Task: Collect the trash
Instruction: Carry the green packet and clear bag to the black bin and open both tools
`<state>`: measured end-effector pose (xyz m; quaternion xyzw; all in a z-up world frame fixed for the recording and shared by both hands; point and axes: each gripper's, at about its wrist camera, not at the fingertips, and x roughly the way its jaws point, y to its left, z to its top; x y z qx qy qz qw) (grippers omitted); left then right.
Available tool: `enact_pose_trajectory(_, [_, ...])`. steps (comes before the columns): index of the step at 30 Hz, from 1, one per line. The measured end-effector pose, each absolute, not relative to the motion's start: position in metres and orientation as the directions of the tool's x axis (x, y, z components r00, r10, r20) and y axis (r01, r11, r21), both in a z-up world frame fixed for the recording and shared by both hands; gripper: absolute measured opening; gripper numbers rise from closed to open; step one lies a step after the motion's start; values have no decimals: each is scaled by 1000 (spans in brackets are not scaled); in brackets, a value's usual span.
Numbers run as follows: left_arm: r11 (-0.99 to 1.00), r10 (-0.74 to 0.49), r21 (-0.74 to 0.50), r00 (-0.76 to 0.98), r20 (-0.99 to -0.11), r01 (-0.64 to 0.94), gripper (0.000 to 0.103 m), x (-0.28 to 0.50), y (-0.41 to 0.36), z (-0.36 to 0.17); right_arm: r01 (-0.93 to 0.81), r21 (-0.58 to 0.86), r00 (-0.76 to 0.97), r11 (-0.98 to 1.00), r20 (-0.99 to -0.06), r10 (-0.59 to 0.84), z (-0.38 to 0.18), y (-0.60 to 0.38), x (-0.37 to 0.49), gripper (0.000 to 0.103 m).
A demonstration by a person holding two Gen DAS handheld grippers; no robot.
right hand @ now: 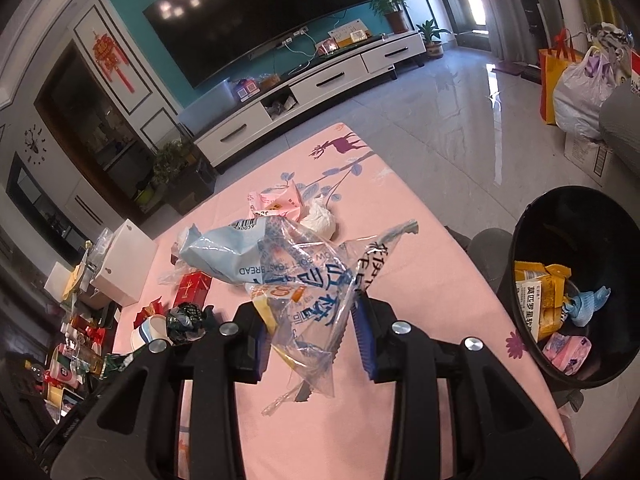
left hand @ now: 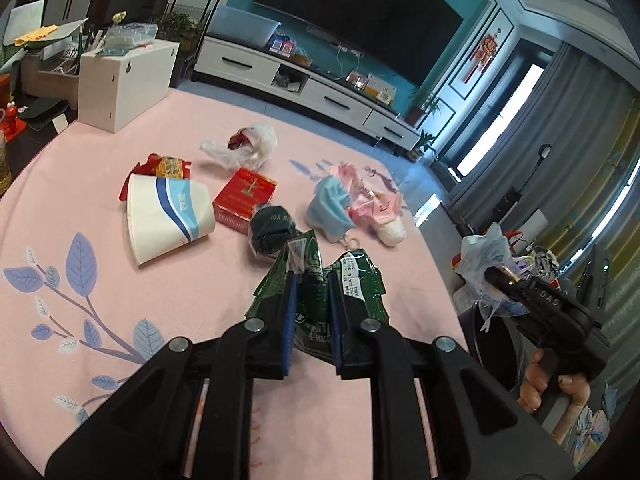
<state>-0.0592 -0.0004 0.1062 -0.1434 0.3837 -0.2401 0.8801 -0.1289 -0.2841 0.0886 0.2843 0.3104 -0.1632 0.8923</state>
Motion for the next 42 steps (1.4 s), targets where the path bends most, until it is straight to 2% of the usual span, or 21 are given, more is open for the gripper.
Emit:
enact_pose_trajectory(10, [820, -568, -468, 569, -595, 330, 16, -64, 1, 113, 488, 362, 747, 794, -644, -165, 94, -282, -147, 36])
enact_pose_trajectory(14, [814, -576, -472, 573, -583, 339, 16, -67, 0, 117, 450, 430, 770, 783, -631, -97, 95, -290, -150, 36])
enact_pose_trajectory(17, [805, -589, -478, 571, -571, 352, 16, -71, -4, 121, 448, 420, 772, 789, -627, -105, 98, -292, -154, 36])
enact_pose_trajectory(21, [791, -607, -482, 572, -551, 376, 16, -76, -14, 127, 363, 523, 805, 771, -593, 24, 101, -303, -163, 36])
enact_pose_trajectory(25, [771, -635, -486, 557, -535, 412, 16, -84, -40, 136, 392, 479, 816, 786, -575, -57, 113, -310, -179, 36])
enact_pose_trajectory(29, [731, -682, -489, 516, -518, 476, 16, -93, -81, 144, 380, 517, 832, 767, -553, -40, 117, -328, -193, 37])
enact_pose_trajectory(38, [644, -757, -499, 391, -524, 579, 16, -109, -182, 139, 537, 477, 797, 696, -556, -234, 119, -371, -234, 38])
enact_pose_trajectory(42, [613, -770, -497, 322, -551, 614, 16, -112, -226, 126, 651, 438, 727, 620, -595, -342, 111, -395, -250, 38])
